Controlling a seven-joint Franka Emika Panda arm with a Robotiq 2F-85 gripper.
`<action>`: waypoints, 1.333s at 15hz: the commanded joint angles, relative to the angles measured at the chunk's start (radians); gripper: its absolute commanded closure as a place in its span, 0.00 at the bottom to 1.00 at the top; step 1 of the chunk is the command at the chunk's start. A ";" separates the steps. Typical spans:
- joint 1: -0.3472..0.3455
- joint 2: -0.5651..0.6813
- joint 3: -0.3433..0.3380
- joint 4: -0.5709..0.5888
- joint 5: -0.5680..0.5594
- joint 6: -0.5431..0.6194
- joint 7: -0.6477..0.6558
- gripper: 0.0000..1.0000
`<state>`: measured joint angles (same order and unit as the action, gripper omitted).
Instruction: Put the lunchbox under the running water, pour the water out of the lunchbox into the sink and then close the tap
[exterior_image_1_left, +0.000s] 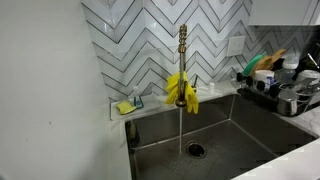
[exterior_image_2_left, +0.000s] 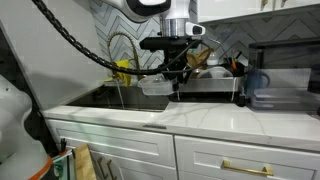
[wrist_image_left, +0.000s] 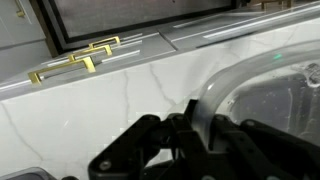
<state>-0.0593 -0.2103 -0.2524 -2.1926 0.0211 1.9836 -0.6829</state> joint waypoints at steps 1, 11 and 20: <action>-0.045 0.034 -0.014 -0.033 -0.003 0.046 -0.065 0.98; -0.101 0.168 0.007 -0.107 -0.051 0.333 0.009 0.98; -0.093 0.182 0.043 -0.095 -0.062 0.381 0.114 0.38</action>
<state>-0.1451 -0.0112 -0.2335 -2.2854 -0.0192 2.3493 -0.6160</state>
